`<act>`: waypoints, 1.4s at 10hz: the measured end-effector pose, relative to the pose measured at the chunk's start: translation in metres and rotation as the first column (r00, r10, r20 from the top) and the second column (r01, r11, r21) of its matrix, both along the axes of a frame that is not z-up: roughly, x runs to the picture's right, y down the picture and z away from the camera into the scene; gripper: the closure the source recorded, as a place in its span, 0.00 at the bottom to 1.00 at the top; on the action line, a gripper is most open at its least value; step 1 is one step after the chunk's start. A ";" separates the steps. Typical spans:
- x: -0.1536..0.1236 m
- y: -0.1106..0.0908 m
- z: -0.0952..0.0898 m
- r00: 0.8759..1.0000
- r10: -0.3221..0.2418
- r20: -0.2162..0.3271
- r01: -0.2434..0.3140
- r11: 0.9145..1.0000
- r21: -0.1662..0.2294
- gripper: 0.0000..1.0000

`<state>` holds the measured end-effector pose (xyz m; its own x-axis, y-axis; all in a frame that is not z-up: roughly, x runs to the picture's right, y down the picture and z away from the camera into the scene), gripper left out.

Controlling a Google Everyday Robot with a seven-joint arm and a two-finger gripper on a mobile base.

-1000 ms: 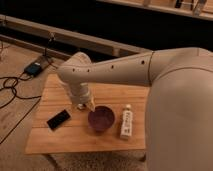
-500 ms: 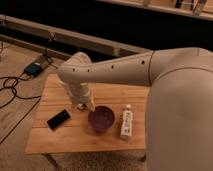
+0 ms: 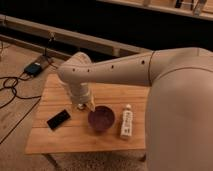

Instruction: Pick up the ceramic cup

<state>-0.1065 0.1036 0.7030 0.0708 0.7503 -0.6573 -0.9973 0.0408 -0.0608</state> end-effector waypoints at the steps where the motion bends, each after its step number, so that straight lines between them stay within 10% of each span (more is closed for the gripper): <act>1: 0.000 0.000 0.000 1.000 0.000 0.000 0.000 1.000 0.000 0.35; 7: 0.000 -0.001 0.008 1.000 -0.008 -0.001 0.008 1.000 -0.013 0.35; 14: -0.036 -0.056 0.078 0.994 -0.049 0.098 0.044 0.998 0.050 0.35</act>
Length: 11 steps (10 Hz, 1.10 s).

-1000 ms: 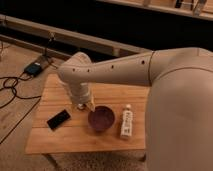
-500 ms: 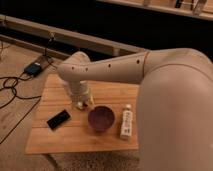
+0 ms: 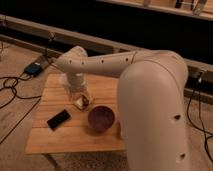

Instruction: Pick up the ceramic cup

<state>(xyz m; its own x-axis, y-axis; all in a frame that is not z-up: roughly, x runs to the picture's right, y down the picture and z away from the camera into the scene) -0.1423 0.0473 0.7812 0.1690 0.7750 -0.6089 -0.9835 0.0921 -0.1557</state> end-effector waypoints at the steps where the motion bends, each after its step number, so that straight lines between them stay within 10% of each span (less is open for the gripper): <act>1: -0.005 -0.010 0.010 1.000 -0.002 0.015 0.001 1.000 0.010 0.35; 11: -0.045 -0.097 0.097 0.996 -0.052 0.076 0.047 0.996 0.070 0.35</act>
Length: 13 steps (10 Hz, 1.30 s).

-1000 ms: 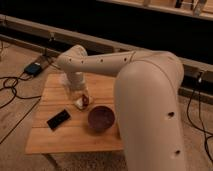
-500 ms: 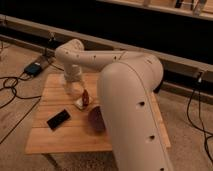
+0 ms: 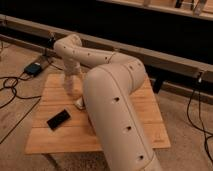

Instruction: Pick up the ceramic cup

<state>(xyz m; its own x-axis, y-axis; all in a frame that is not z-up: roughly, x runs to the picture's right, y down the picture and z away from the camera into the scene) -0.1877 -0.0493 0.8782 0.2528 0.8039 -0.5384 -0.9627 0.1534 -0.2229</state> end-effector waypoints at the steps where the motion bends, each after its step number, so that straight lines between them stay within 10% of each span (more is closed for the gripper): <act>1: -0.001 -0.007 0.012 1.000 0.002 -0.001 -0.002 1.000 0.001 0.35; 8: -0.010 -0.006 0.068 1.000 -0.025 -0.009 0.025 0.999 -0.032 0.36; 13: -0.016 -0.001 0.080 0.999 -0.031 0.011 0.032 0.998 -0.049 0.83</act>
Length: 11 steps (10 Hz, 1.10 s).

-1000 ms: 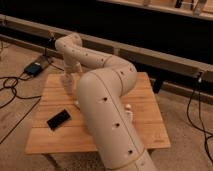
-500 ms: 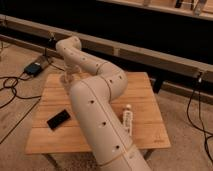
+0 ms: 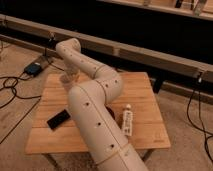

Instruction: Pick up the ceramic cup

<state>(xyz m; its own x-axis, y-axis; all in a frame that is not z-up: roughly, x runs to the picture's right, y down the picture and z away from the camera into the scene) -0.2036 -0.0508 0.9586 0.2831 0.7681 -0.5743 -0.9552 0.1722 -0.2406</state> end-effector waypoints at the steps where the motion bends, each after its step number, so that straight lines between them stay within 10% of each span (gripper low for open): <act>1: 0.000 0.001 -0.001 1.000 0.003 0.007 -0.003 1.000 -0.009 0.93; 11: 0.031 -0.022 -0.096 0.987 0.045 0.154 -0.031 0.995 -0.092 1.00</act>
<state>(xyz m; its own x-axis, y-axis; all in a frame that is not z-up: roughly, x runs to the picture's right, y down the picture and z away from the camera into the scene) -0.1721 -0.0730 0.8627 0.3460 0.7278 -0.5921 -0.9103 0.1074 -0.3998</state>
